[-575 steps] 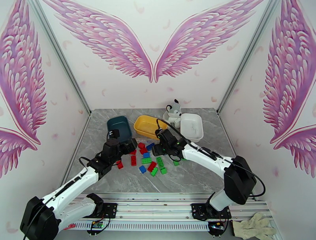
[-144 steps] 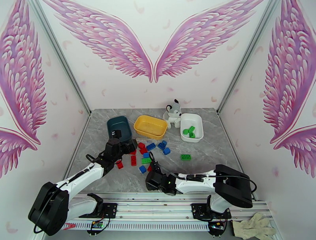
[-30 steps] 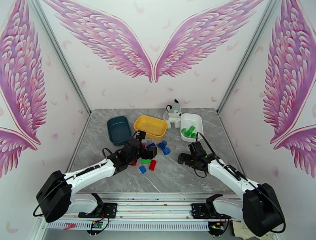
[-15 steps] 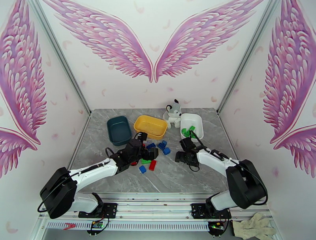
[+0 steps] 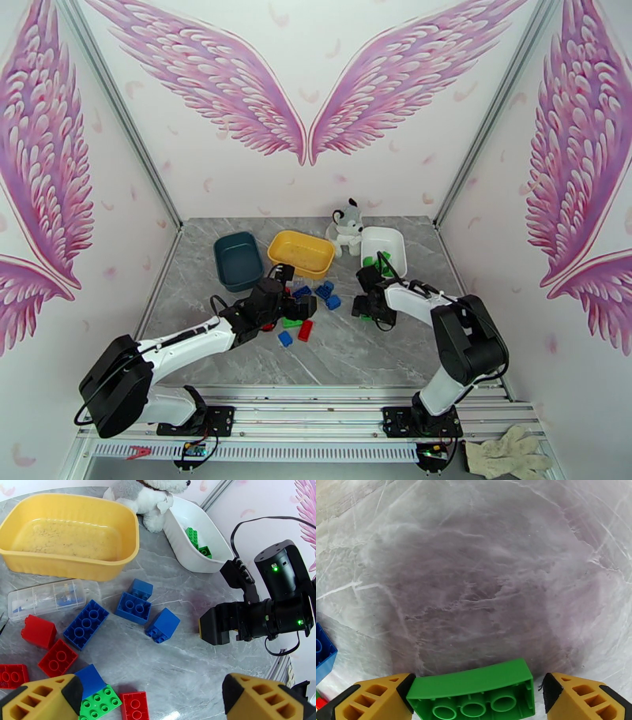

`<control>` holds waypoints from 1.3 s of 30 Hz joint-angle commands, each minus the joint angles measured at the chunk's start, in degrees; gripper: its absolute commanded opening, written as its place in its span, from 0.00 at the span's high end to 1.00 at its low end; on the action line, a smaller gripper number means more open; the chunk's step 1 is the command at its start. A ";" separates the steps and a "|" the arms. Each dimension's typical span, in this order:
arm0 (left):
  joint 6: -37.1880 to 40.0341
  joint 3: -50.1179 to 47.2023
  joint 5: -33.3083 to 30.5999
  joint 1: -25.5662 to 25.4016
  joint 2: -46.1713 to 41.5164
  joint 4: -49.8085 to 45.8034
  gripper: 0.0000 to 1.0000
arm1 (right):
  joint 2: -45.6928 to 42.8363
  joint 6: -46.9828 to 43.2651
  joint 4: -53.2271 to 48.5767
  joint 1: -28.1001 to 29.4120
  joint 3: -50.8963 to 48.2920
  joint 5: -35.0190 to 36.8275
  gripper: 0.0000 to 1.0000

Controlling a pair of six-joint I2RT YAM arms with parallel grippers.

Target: Sort the legos into containers by color

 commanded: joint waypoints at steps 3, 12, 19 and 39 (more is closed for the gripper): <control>0.25 -0.50 -0.08 0.20 -0.83 0.13 0.01 | -0.34 -0.04 0.81 -0.15 -1.34 -2.37 0.18; 0.22 0.08 0.66 0.18 1.14 0.38 0.01 | -4.02 -0.59 -0.09 0.12 -1.45 -2.85 0.30; 0.38 1.16 1.94 0.17 3.11 0.16 0.01 | -5.45 -0.25 -0.99 0.01 2.00 -3.73 0.35; 5.12 6.69 -1.95 -2.62 7.38 -6.31 0.01 | 13.34 -2.04 -10.52 -10.69 40.77 0.61 0.23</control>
